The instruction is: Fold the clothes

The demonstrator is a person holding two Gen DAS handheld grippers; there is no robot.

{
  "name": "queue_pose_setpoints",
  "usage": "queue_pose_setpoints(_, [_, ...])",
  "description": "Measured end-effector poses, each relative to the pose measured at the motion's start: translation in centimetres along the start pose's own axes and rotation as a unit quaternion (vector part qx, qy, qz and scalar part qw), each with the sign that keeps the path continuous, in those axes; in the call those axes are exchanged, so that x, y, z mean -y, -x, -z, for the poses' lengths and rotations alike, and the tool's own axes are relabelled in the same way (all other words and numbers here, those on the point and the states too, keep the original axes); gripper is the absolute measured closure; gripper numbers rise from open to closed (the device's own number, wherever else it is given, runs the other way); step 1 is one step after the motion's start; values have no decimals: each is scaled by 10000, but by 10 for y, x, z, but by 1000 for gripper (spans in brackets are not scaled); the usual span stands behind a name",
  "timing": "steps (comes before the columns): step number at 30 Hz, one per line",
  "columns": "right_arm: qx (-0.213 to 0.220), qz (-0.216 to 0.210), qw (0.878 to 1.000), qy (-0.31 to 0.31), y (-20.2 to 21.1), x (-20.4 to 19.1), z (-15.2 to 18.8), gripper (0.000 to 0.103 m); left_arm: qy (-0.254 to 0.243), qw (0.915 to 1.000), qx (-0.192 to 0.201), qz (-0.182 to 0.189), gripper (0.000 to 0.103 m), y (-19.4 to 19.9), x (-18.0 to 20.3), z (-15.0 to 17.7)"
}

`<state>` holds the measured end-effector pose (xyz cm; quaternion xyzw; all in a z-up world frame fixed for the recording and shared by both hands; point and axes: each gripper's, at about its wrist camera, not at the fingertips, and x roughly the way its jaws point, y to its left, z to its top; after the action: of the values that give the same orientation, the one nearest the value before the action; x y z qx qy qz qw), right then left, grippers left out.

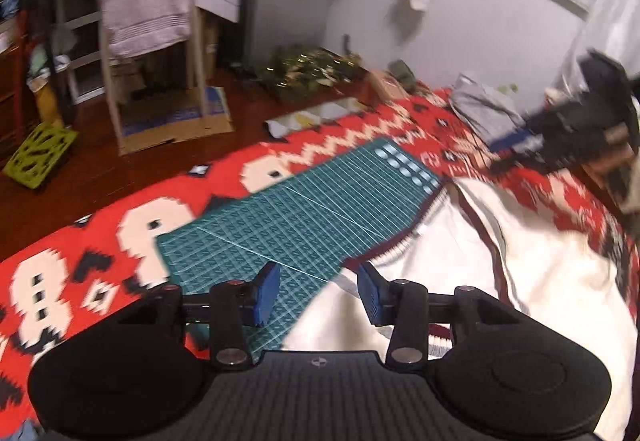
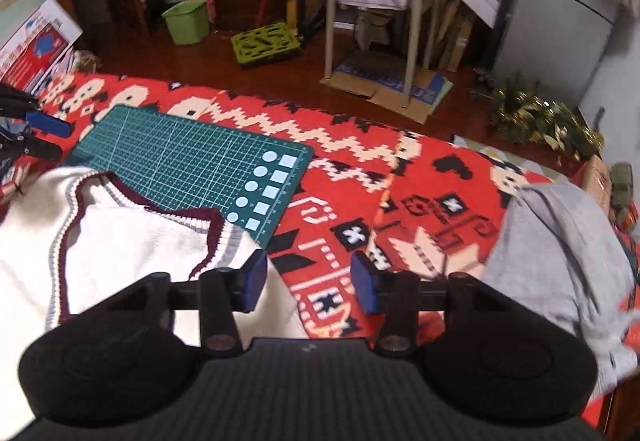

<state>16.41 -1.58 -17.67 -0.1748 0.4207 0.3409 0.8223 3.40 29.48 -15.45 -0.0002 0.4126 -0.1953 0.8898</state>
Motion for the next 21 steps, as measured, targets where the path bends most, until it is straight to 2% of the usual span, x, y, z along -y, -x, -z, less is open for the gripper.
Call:
queue_pose_setpoints(5, [-113, -176, 9991, 361, -19, -13, -3, 67, -223, 9996, -169, 48, 62, -13, 5, 4])
queue_pose_setpoints(11, [-284, -90, 9925, 1182, -26, -37, 1, 69, -429, 9980, -463, -16, 67, -19, 2, 12])
queue_pose_setpoints(13, [-288, -96, 9924, 1197, -27, -38, 1, 69, -562, 9967, -579, -76, 69, -22, 5, 17])
queue_pose_setpoints(16, [-313, -161, 9933, 1105, -28, -37, -1, 70, -579, 9968, -541, -121, 69, -23, 5, 19])
queue_pose_setpoints(21, [-472, -367, 9932, 994, -30, -39, -6, 97, -633, 9954, -697, -167, 69, -25, 8, 15])
